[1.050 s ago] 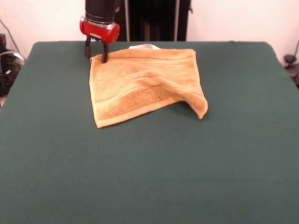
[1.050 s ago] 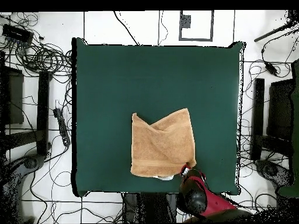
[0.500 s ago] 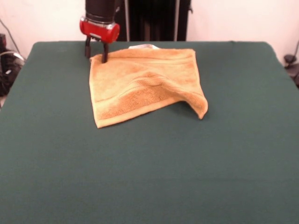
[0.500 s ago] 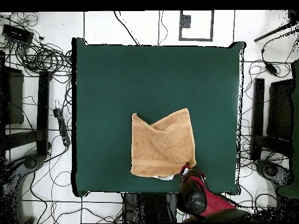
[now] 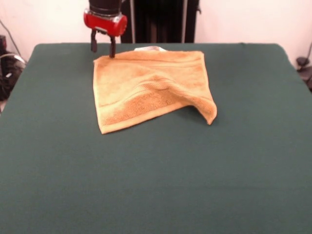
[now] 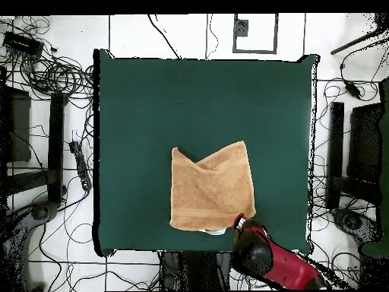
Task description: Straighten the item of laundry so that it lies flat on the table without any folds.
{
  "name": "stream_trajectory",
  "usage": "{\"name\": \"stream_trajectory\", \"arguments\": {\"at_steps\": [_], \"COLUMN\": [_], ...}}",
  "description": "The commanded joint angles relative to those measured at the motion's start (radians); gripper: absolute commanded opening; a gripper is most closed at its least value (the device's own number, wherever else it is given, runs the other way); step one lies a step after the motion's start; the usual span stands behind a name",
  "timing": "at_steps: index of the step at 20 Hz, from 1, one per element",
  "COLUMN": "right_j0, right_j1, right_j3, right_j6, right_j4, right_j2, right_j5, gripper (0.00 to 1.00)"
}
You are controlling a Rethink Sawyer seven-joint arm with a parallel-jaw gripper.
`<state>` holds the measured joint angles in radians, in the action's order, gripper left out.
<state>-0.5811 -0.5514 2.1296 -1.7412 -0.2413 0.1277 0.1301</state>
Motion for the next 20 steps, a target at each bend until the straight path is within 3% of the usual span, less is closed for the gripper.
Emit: {"name": "stream_trajectory", "arguments": {"at_steps": [1, 10, 20], "right_j0": [0.059, 0.073, 0.146], "right_j1": [-0.08, -0.045, 0.022], "right_j3": [-0.034, -0.107, -0.202], "right_j6": [-0.114, -0.143, -0.164], "right_j4": [0.049, 0.056, 0.073], "right_j2": [-0.131, -0.184, -0.17], "right_j5": [-0.19, -0.157, -0.095], "gripper": [1.0, 1.0, 1.0]}}
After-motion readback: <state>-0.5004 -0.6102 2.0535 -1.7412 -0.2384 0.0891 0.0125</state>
